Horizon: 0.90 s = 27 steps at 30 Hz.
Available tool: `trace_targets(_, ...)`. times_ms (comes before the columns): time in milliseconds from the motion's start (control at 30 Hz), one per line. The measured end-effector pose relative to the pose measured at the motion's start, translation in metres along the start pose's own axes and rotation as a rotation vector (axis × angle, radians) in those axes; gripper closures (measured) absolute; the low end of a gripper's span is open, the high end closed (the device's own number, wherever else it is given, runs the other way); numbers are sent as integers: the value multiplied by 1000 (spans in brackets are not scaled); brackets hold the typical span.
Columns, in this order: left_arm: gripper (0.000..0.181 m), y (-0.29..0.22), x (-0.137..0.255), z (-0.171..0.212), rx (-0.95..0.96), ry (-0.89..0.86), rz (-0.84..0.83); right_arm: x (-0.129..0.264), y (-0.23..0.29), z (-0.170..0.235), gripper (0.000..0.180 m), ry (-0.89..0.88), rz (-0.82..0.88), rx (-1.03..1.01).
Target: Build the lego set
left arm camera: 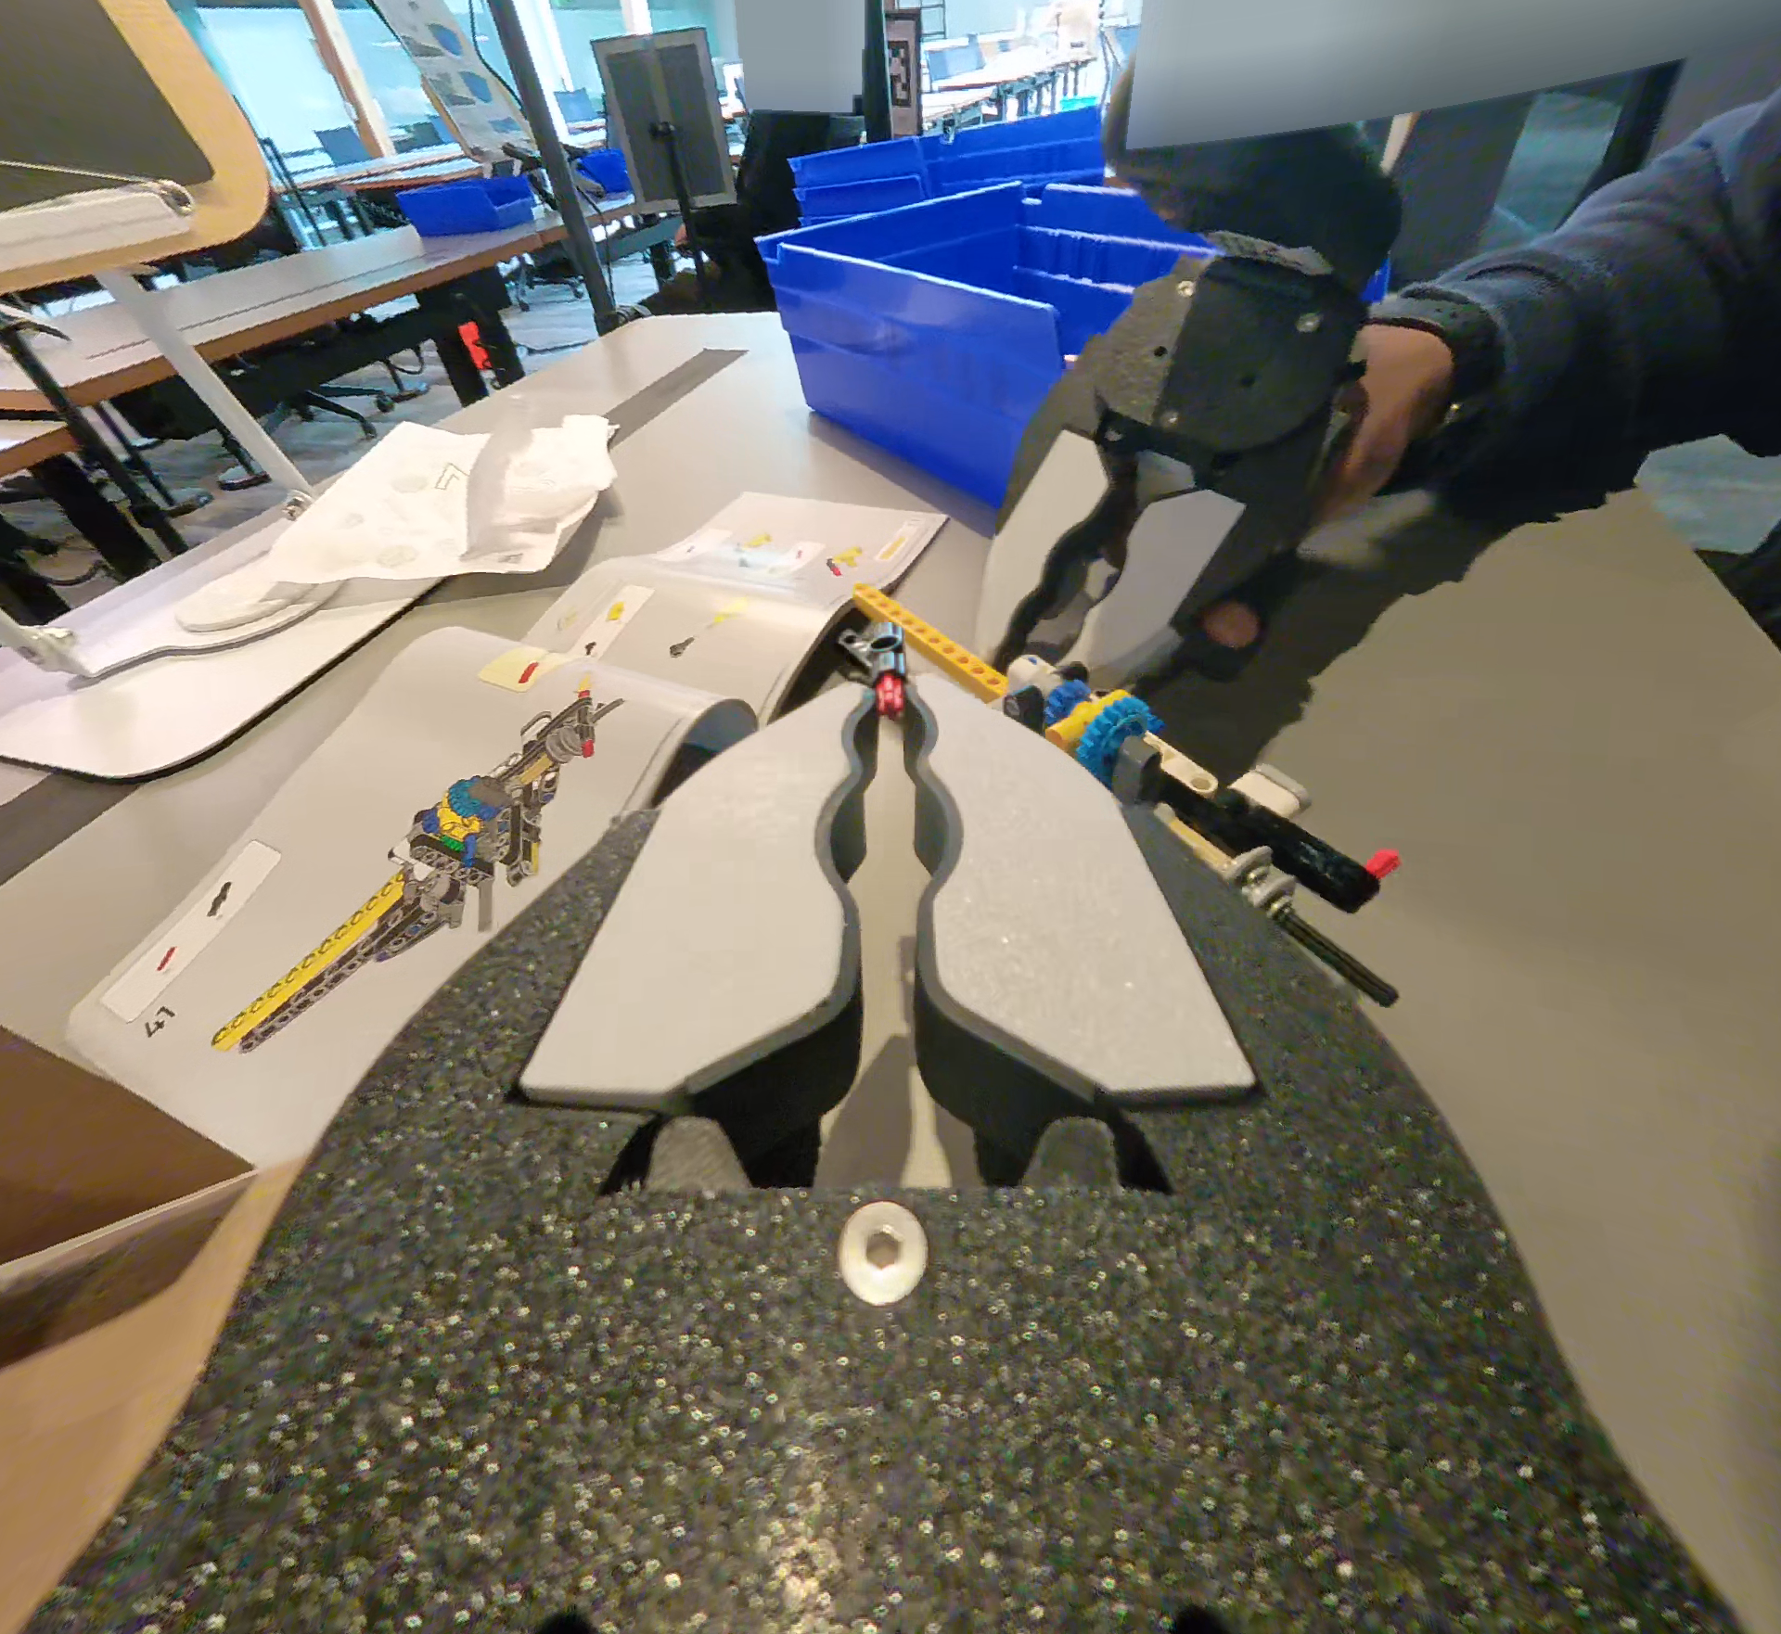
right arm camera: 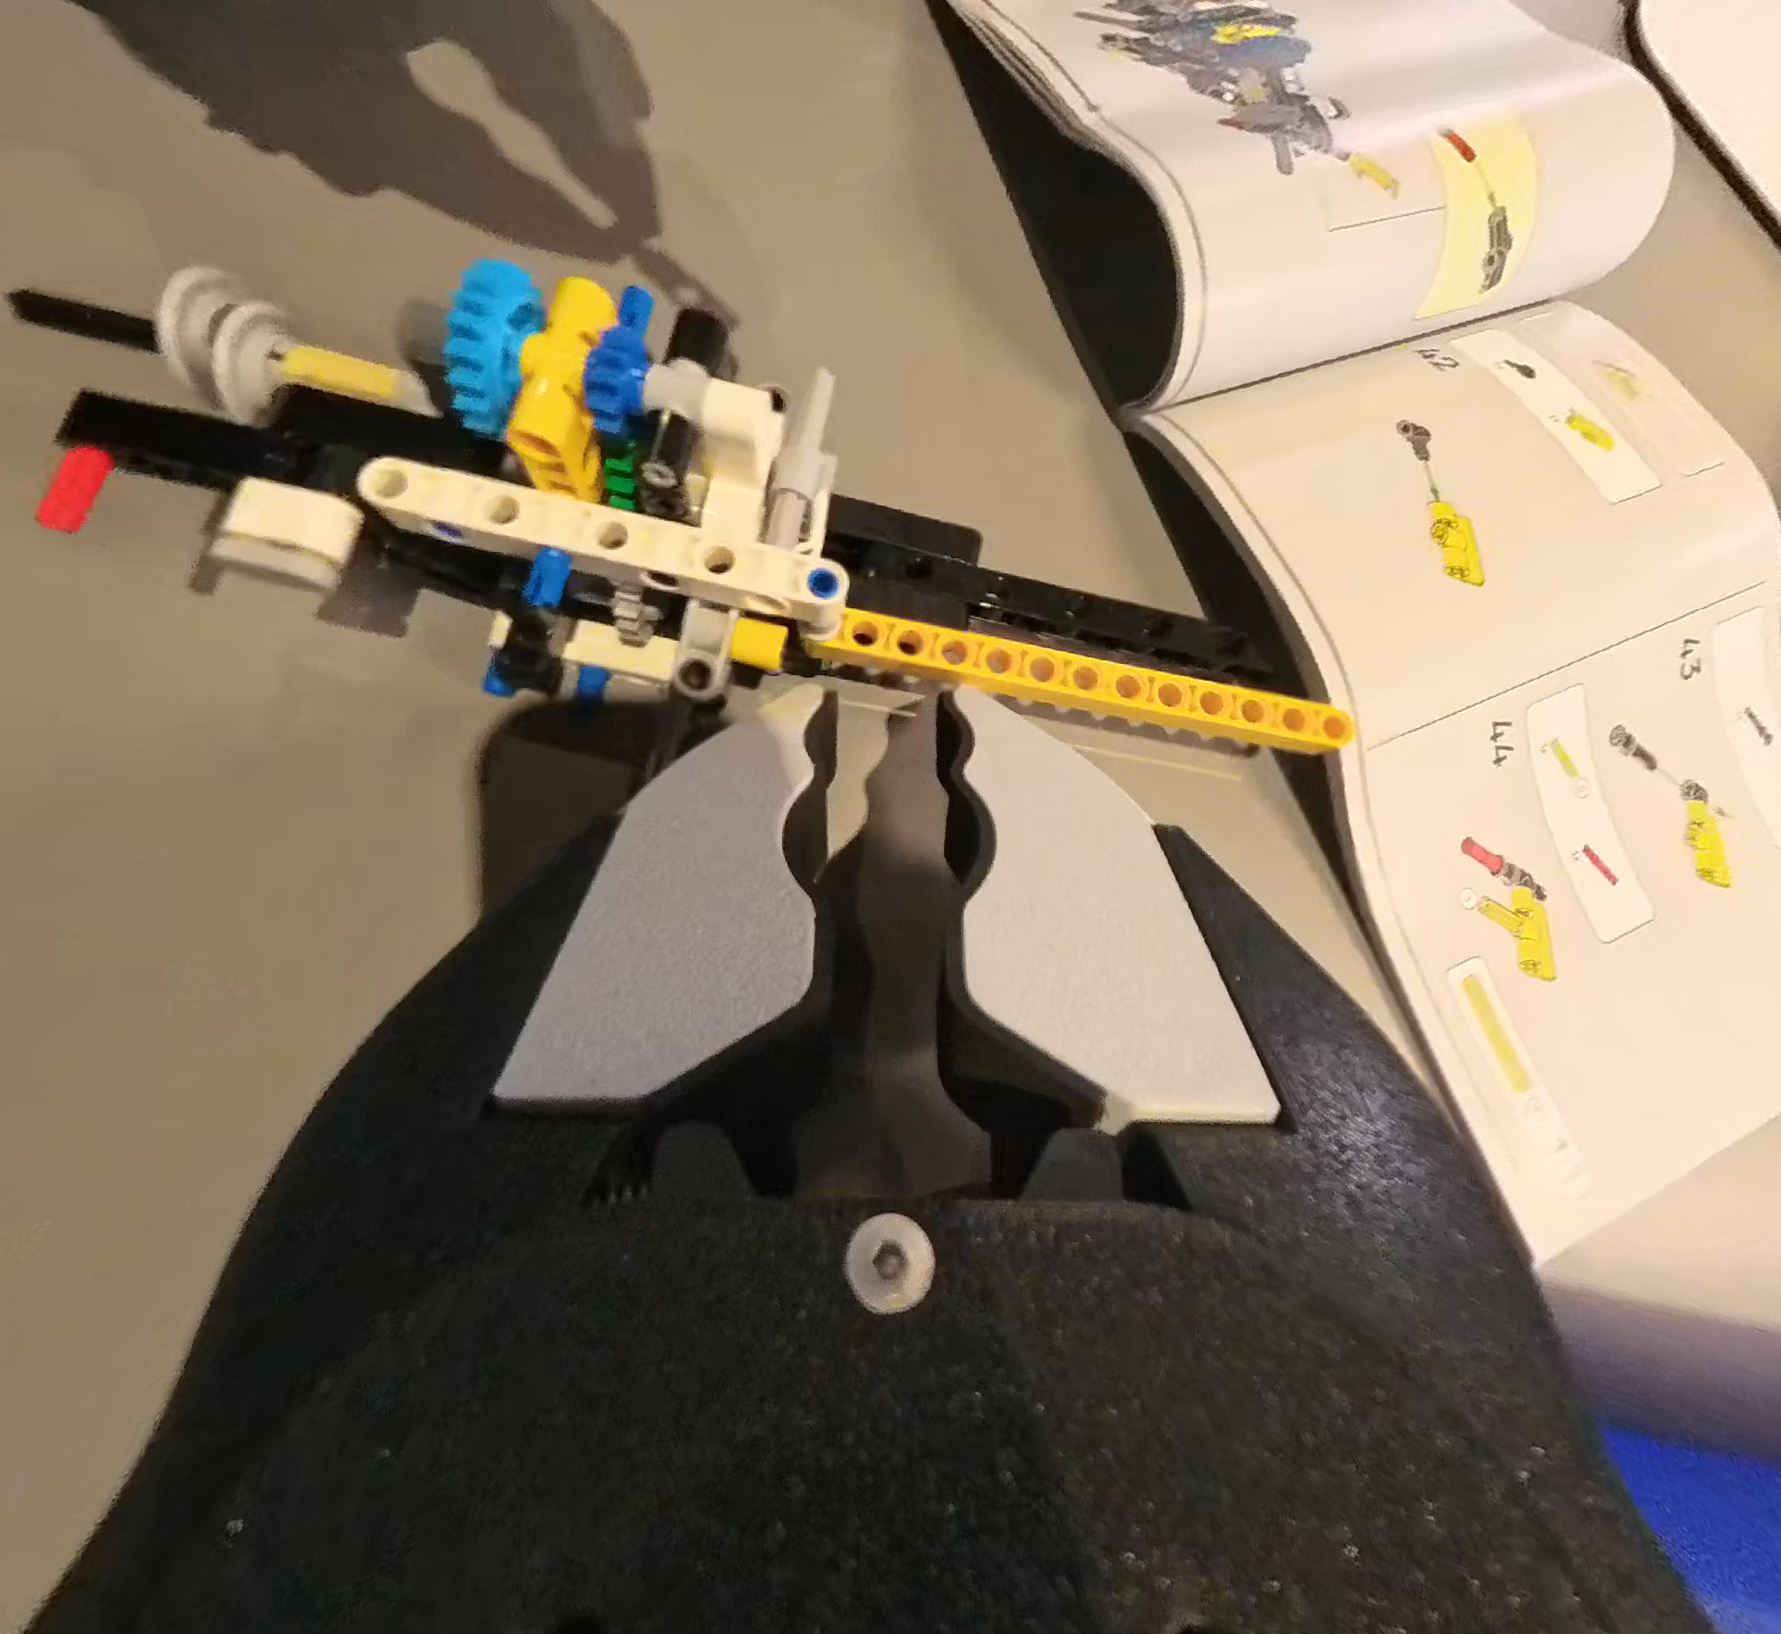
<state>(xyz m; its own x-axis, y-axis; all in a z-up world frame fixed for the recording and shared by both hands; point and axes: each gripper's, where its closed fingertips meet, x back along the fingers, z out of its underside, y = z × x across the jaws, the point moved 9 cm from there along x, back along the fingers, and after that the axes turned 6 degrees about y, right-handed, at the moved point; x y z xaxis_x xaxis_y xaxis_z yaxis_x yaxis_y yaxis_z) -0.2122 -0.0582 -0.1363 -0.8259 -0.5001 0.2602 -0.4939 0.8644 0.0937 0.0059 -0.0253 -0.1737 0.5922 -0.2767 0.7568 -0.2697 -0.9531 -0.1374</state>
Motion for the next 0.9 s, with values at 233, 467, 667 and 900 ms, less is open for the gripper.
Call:
trace_targets(233, 176, -5, 7, 0, -12, 3, 30, -6, -6, -6, 160, 8, 21, -14)
trace_targets(467, 176, -9, 14, 2, -15, 17, 54, 2, 3, 0, 161, 2, 6, 2)
trace_targets(667, 177, -13, 19, 4, -20, 30, 74, 9, 12, -4, 157, -43, -134, -30)
trace_targets(900, 177, -15, 23, 1, -26, 16, 79, 8, 12, -6, 152, -47, -193, -53)
